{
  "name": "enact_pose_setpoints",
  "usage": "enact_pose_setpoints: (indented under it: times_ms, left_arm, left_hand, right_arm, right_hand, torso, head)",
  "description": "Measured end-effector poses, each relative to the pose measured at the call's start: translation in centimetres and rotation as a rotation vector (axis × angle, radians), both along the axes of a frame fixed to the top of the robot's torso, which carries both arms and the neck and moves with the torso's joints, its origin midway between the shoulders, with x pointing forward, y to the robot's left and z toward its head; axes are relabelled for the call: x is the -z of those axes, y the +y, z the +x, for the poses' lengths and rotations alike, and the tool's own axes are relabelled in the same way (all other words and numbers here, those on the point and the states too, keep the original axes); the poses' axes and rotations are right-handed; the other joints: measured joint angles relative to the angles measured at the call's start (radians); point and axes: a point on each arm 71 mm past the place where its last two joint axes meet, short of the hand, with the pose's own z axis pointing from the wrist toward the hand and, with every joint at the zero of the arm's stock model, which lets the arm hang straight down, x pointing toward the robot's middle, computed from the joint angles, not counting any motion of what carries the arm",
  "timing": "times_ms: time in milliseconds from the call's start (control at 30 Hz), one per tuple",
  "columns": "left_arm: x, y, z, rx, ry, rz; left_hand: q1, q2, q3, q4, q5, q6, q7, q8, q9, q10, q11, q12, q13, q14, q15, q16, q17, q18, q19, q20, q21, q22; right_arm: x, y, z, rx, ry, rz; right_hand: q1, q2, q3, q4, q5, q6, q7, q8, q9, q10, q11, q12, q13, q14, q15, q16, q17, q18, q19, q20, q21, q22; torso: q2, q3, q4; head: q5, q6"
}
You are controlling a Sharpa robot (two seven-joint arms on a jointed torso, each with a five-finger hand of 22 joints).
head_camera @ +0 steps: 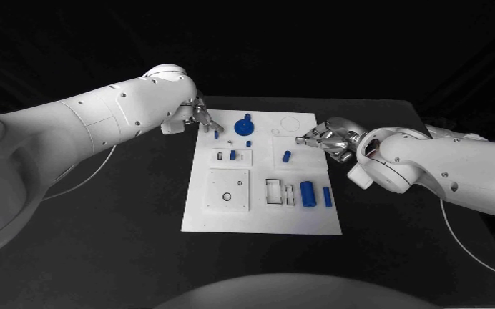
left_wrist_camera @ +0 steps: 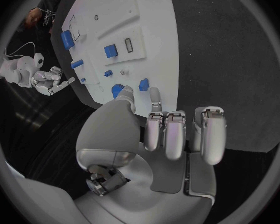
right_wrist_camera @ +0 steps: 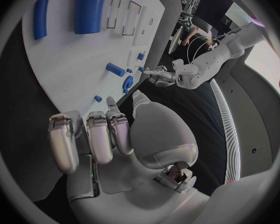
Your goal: Assemble the parts on the task board
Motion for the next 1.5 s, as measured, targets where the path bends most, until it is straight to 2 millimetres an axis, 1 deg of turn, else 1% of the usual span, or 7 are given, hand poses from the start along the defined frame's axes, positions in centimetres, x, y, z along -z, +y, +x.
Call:
enact_pose_setpoints:
  times_ms: [267, 400, 700, 800, 933, 967, 1500]
  left_arm:
    - [0.56, -0.16, 0.10, -0.005, 0.003, 0.004]
    - [0.70, -0.15, 0.19, -0.007, 0.003, 0.003]
    - [0.86, -0.35, 0.29, -0.004, 0.003, -0.002]
    - [0.88, -0.45, 0.31, -0.002, 0.002, -0.004]
    - [0.88, -0.50, 0.33, 0.000, 0.003, -0.007]
    - [0.89, -0.50, 0.33, 0.000, 0.003, -0.008]
    - [1.03, -0.65, 0.20, 0.010, 0.031, -0.013]
  left_hand:
    - [0.004, 0.004, 0.000, 0.000, 0.000, 0.000, 0.000, -0.020, -0.012, 0.000, 0.000, 0.000, 0.000, 0.000, 0.000, 0.000, 0.000, 0.000, 0.000, 0.000, 0.000, 0.001]
    - [0.018, 0.018, 0.000, 0.000, 0.000, 0.000, 0.000, -0.031, -0.019, 0.000, 0.000, 0.000, 0.000, 0.000, 0.000, 0.000, 0.000, 0.000, 0.000, 0.000, 0.000, 0.001]
    - [0.024, 0.024, 0.000, 0.000, 0.000, 0.000, 0.000, -0.038, -0.022, 0.000, 0.000, 0.000, 0.000, 0.000, 0.000, 0.000, 0.000, 0.000, 0.000, 0.000, 0.000, 0.001]
    - [0.033, 0.033, 0.000, 0.000, 0.000, 0.000, 0.000, -0.043, -0.024, 0.000, 0.000, 0.000, 0.000, 0.000, 0.000, 0.000, 0.000, 0.000, 0.000, 0.000, 0.000, 0.001]
    - [0.061, 0.061, 0.006, -0.005, 0.000, 0.000, 0.000, -0.055, -0.030, 0.000, 0.000, 0.000, 0.000, 0.000, 0.000, 0.000, 0.000, 0.000, 0.000, 0.000, 0.000, 0.001]
    - [0.063, 0.063, 0.008, -0.002, 0.001, 0.000, 0.000, -0.057, -0.031, 0.000, 0.000, 0.000, 0.000, 0.000, 0.000, 0.000, 0.000, 0.000, 0.000, 0.000, 0.000, 0.001]
    - [0.066, 0.066, 0.008, -0.002, 0.008, 0.007, 0.000, -0.057, -0.031, 0.000, 0.000, 0.000, 0.000, 0.000, 0.000, 0.000, 0.000, 0.000, 0.000, 0.000, 0.000, 0.000]
  right_arm:
    - [0.00, 0.07, -0.01, -0.001, 0.000, 0.001]
    - [-0.01, 0.08, -0.03, -0.002, 0.000, 0.001]
    - [-0.02, 0.07, -0.07, -0.002, 0.001, 0.001]
    - [-0.02, 0.08, -0.07, -0.002, 0.001, 0.001]
    - [-0.02, 0.11, -0.07, -0.003, 0.001, 0.001]
    - [-0.02, 0.12, -0.07, -0.003, 0.001, 0.001]
    - [0.00, 0.09, -0.04, -0.002, 0.001, 0.000]
  right_hand:
    - [0.000, 0.000, 0.000, 0.000, 0.000, 0.000, 0.000, 0.000, 0.000, 0.000, 0.000, 0.000, 0.000, 0.000, 0.000, 0.000, 0.000, 0.000, 0.000, 0.000, 0.000, 0.000]
    - [0.000, 0.000, 0.000, 0.000, 0.000, 0.000, 0.000, 0.000, 0.000, 0.000, 0.000, 0.000, 0.000, 0.000, 0.000, 0.000, 0.000, 0.000, 0.000, 0.000, 0.000, 0.000]
    - [0.000, 0.000, 0.000, 0.000, 0.000, 0.000, 0.000, 0.000, 0.000, 0.000, 0.000, 0.000, 0.000, 0.000, 0.000, 0.000, 0.000, 0.000, 0.000, 0.000, 0.000, 0.000]
    - [0.000, 0.000, 0.000, 0.000, 0.000, 0.000, 0.000, 0.000, 0.000, 0.000, 0.000, 0.000, 0.000, 0.000, 0.000, 0.000, 0.000, 0.000, 0.000, 0.000, 0.000, 0.000]
    - [0.000, 0.000, 0.000, 0.000, 0.000, 0.000, 0.000, 0.000, 0.000, 0.000, 0.000, 0.000, 0.000, 0.000, 0.000, 0.000, 0.000, 0.000, 0.000, 0.000, 0.000, 0.000]
    - [0.000, 0.000, 0.000, 0.000, 0.000, 0.000, 0.000, 0.000, 0.000, 0.000, 0.000, 0.000, 0.000, 0.000, 0.000, 0.000, 0.000, 0.000, 0.000, 0.000, 0.000, 0.000]
    - [0.000, 0.000, 0.000, 0.000, 0.000, 0.000, 0.000, 0.000, 0.000, -0.004, 0.004, 0.000, 0.000, 0.000, 0.000, 0.000, 0.000, 0.000, 0.000, 0.000, 0.000, 0.000]
  torso:
    - [0.000, -0.0003, -0.0006]
    - [0.001, -0.0005, -0.0006]
    - [0.001, -0.0005, -0.0007]
    - [0.001, -0.0002, -0.0010]
    - [0.001, -0.0001, -0.0013]
    - [0.001, 0.0001, -0.0015]
    - [0.000, 0.0003, -0.0005]
  head:
    - [0.000, -0.001]
    - [-0.001, -0.002]
    - [-0.003, -0.006]
    - [-0.003, -0.007]
    - [-0.003, -0.010]
    - [-0.003, -0.010]
    - [-0.007, -0.016]
